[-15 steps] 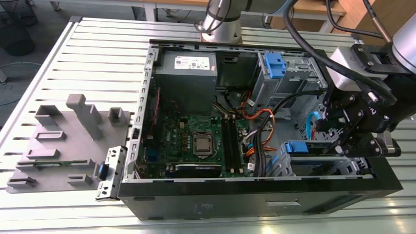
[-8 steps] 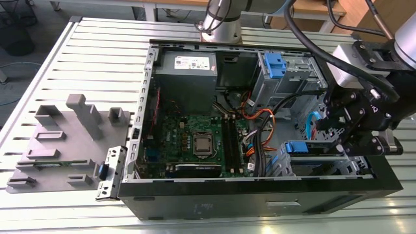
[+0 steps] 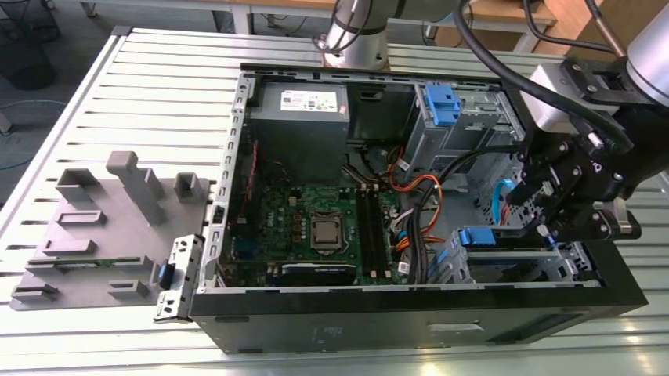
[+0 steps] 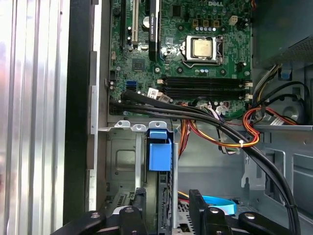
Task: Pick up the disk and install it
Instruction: 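Insert the first disk wire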
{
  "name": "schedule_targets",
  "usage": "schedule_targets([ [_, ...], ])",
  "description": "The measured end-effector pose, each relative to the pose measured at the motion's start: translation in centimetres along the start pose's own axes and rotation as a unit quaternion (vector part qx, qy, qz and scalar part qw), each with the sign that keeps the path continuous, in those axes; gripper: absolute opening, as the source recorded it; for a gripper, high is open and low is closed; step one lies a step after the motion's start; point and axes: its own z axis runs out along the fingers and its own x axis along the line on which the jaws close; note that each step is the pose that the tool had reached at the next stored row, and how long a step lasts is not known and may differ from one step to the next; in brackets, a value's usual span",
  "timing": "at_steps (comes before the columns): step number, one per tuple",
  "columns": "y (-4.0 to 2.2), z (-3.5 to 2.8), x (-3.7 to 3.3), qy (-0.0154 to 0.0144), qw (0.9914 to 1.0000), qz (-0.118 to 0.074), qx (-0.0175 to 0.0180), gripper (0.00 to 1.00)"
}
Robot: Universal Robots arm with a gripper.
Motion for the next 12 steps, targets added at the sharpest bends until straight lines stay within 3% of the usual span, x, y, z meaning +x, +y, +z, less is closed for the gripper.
schedule_targets([
  [12,0.00,0.02,-0.23,0.0000,1.00000,0.000,0.0000,0.48],
])
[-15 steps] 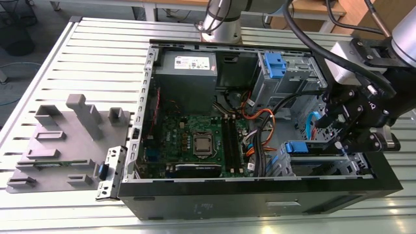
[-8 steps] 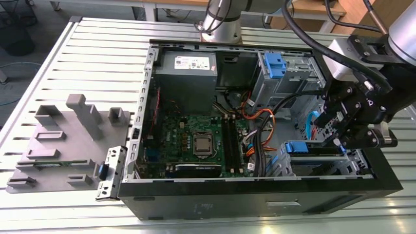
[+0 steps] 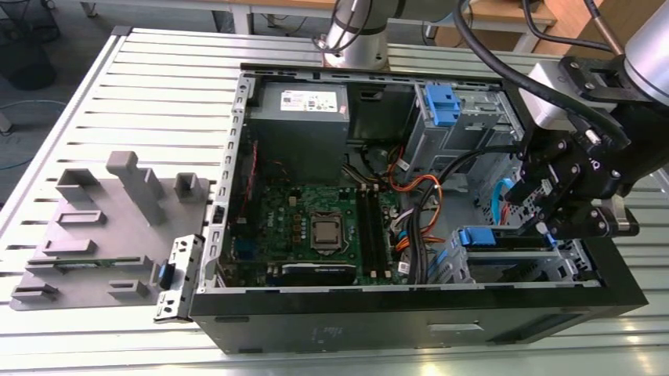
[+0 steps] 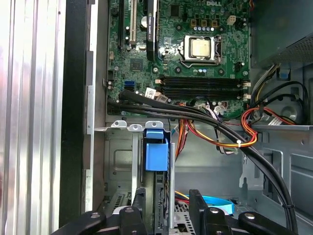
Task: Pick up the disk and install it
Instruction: 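Insert the first disk wire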
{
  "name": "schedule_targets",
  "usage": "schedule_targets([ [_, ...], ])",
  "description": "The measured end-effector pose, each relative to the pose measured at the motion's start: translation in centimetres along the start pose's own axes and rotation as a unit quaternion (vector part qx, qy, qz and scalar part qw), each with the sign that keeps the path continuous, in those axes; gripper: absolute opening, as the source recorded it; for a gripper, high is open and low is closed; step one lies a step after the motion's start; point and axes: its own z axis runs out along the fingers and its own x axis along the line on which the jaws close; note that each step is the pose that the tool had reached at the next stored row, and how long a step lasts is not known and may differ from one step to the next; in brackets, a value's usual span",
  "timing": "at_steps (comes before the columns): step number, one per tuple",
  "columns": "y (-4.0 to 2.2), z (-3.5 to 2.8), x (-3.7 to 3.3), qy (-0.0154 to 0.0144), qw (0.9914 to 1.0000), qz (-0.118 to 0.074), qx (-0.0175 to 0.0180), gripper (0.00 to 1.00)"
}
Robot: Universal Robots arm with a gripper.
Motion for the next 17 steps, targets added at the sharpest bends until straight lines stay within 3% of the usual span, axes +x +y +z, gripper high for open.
schedule_targets([
  [4,0.00,-0.08,-0.01,0.0001,1.00000,0.000,0.0000,0.48],
  [14,0.05,-1.29,-0.05,-0.0005,1.00000,0.000,0.0000,0.48],
  [17,0.05,-1.32,-0.08,-0.0006,1.00000,0.000,0.0000,0.48],
])
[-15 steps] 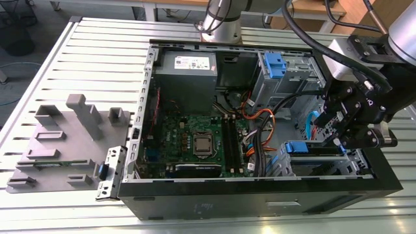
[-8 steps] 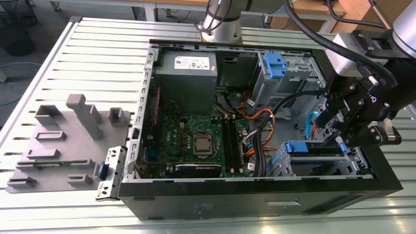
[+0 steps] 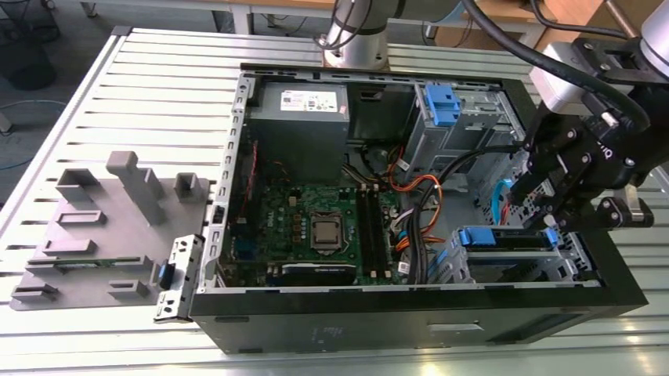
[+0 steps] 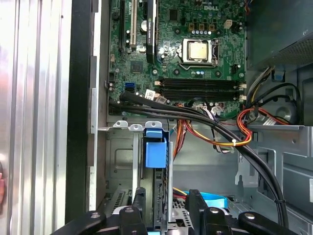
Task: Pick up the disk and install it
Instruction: 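Insert the first disk wire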
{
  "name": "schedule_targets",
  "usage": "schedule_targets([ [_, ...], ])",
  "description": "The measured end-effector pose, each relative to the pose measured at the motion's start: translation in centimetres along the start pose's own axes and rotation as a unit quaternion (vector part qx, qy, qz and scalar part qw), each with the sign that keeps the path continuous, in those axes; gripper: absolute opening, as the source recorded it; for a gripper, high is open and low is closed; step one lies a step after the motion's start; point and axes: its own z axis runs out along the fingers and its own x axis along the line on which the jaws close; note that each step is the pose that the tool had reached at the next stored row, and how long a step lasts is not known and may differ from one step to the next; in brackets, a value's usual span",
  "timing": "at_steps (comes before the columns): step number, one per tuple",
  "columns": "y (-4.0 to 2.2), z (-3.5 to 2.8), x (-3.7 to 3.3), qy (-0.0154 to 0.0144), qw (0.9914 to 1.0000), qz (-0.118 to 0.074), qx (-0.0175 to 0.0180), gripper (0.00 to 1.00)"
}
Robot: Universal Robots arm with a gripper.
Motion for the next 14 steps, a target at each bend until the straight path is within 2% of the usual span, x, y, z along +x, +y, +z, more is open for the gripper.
schedule_targets([
  [14,-0.01,0.22,-0.91,0.0001,1.00000,0.000,0.0000,0.48],
])
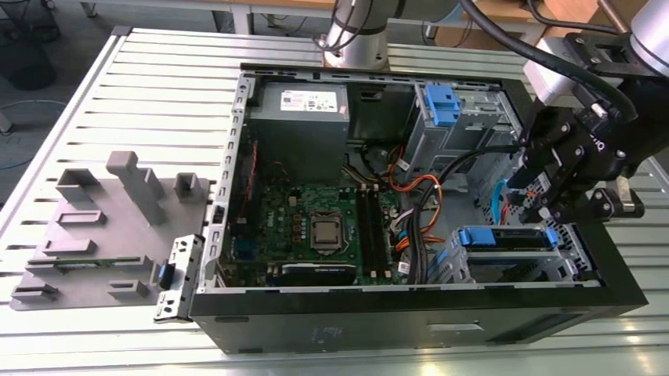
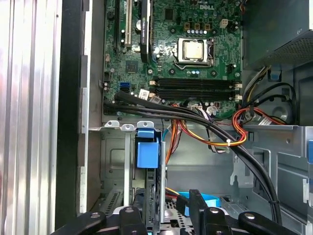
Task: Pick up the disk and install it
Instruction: 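Insert the first disk wire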
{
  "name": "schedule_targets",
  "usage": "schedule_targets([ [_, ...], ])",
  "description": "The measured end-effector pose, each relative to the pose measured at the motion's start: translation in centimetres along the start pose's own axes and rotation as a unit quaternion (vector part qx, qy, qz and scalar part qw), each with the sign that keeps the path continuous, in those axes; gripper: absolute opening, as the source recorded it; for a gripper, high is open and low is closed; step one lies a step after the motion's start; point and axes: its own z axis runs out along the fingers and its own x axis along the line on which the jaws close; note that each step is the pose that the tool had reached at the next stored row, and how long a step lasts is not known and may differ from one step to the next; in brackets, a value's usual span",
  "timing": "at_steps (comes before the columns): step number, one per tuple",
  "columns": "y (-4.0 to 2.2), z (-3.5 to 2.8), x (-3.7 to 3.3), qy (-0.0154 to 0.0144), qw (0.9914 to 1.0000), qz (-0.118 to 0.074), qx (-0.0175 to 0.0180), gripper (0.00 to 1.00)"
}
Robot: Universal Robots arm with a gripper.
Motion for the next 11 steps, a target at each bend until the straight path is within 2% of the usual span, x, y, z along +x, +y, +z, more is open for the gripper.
schedule_targets([
  [6,-0.01,0.20,-0.46,0.0000,1.00000,0.000,0.0000,0.48],
  [11,-0.02,0.67,-0.75,-0.0001,1.00000,0.000,0.0000,0.48],
])
